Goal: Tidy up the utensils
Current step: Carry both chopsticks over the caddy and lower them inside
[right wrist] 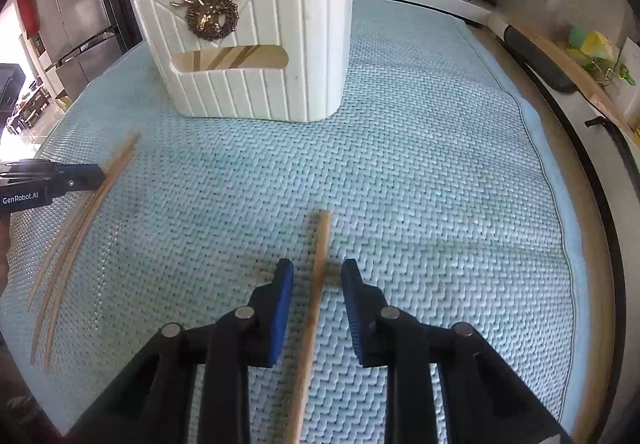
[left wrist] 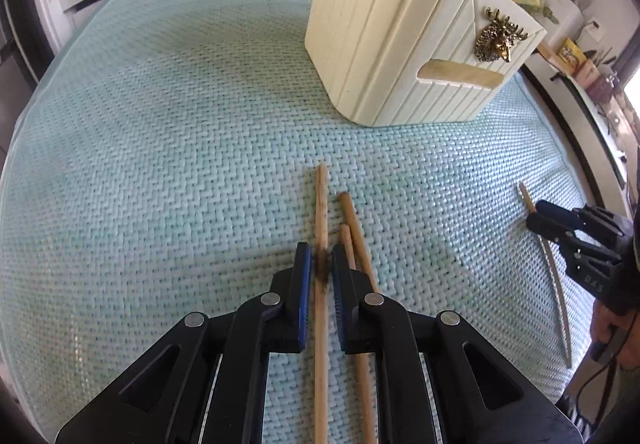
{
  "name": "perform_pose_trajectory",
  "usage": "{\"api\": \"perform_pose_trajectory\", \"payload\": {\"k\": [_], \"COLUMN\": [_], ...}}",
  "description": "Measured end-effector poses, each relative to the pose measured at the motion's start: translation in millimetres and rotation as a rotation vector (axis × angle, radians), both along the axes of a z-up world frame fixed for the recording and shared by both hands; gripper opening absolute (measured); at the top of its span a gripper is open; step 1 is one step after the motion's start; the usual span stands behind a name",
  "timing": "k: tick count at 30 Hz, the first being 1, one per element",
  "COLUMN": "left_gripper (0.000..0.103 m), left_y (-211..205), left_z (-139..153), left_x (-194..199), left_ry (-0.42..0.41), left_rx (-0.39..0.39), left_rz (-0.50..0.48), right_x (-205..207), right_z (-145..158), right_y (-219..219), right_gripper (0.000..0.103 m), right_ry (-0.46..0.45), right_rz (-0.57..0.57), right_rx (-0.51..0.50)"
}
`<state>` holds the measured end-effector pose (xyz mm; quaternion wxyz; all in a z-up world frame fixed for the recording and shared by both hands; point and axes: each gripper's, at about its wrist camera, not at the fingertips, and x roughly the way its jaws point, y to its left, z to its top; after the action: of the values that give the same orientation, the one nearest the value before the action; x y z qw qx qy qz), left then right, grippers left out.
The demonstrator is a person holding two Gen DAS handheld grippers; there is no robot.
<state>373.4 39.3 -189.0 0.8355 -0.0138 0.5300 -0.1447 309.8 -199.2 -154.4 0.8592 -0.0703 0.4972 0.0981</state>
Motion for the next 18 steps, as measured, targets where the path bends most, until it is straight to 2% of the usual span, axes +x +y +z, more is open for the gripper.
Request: {"api": "perform_pose_trajectory", "payload": {"k": [5,10,14,18], "left_gripper": [0.011,0.011,0.005,0.005], "left_y": [-14.1,-25.3,-30.3,-25.9], "left_z": [-1.6,-2.7,-3.4,7.7], "left_x": [18.2,30.0,35.2,24.8], "left_ry": [-0.005,-0.024,-0.034,-0.066], "left_rx": [0.07,0.122,0.137,0.112], "left_rz": [-0.04,-0.061,-0.049,-0.03], "right_x": [15.0,29.9,41.9,37.9], "right_z": [-0.1,-1.1,0.2,23.2], "right_y": [1.0,-6.0,-16.9,-26.9], "right_gripper": [0.008,0.007,0.007,0.007], "right_ry": [0.011,0.008,0.004,-0.056], "right_rz": [0.012,-0.004,-0.025,-0.025], "right_rx": [0.0,0.048,0.129,0.21]}}
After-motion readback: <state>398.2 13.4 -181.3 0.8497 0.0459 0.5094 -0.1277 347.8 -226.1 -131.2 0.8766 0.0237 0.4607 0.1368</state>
